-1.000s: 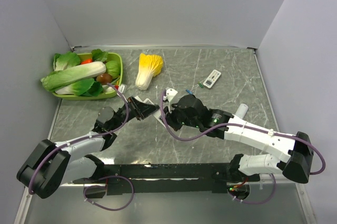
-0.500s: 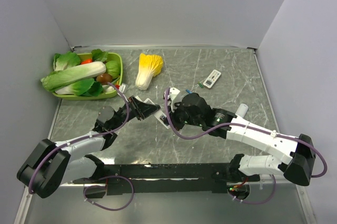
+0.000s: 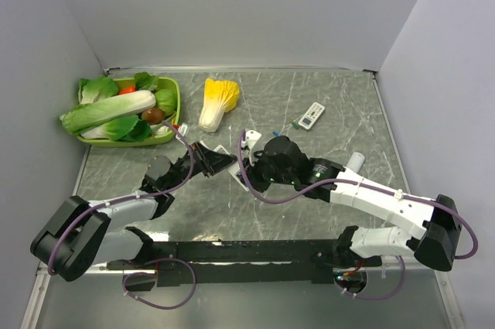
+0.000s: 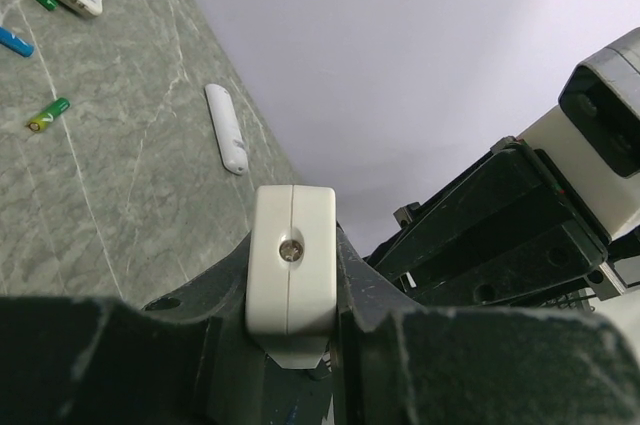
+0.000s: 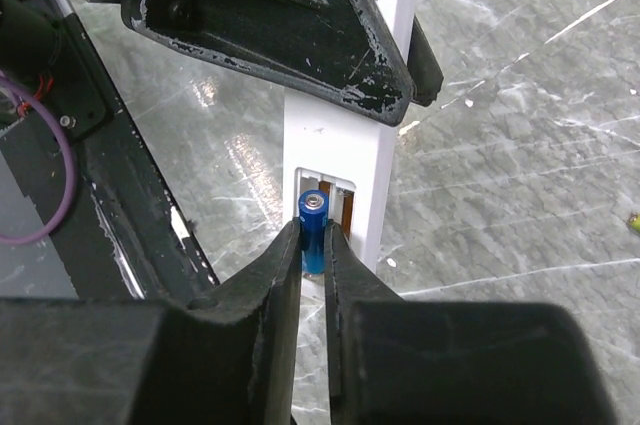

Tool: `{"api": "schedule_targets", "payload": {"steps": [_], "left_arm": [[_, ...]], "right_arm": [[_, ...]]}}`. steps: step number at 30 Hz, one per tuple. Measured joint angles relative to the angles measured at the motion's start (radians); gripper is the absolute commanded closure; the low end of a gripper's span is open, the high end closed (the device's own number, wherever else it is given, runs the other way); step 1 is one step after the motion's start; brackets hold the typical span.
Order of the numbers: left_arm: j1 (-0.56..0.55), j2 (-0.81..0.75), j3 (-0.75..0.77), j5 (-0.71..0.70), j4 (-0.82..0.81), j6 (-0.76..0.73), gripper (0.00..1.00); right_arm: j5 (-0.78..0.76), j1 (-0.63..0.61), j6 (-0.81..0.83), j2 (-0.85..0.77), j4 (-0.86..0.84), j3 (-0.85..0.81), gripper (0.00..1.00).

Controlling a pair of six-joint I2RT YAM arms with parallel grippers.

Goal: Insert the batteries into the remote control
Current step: Load the battery into the remote control.

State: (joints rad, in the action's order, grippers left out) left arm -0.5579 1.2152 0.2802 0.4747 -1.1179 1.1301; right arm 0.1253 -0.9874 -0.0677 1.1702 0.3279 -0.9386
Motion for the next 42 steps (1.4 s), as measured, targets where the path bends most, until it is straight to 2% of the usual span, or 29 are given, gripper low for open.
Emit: {"api": "schedule_targets", "payload": {"steps": [6,20,27,37,42], "left_arm": [[-0.002,0.006,0.002,-0.002,0.000,0.002,0.98],[-0.005,0.045,0.023,0.000,-0.004,0.021,0.98],[-0.005,0.045,0.023,-0.010,-0.005,0.026,0.98],[-0.005,0.047,0.032,-0.029,-0.027,0.040,0.98],[-0.007,0.047,0.038,-0.029,-0.037,0.046,0.98]], "right_arm": [[-0.004,0.000,0.000,0.010,0.017,-0.014,0.74],[-0.012,0.004,0.006,0.018,0.058,-0.032,0.71],[-0.009,0.012,0.005,0.014,0.062,-0.032,0.64],[-0.008,0.021,0.005,-0.015,0.087,-0.032,0.58],[-0.009,0.021,0.007,-0.031,0.121,-0.052,0.50]]}}
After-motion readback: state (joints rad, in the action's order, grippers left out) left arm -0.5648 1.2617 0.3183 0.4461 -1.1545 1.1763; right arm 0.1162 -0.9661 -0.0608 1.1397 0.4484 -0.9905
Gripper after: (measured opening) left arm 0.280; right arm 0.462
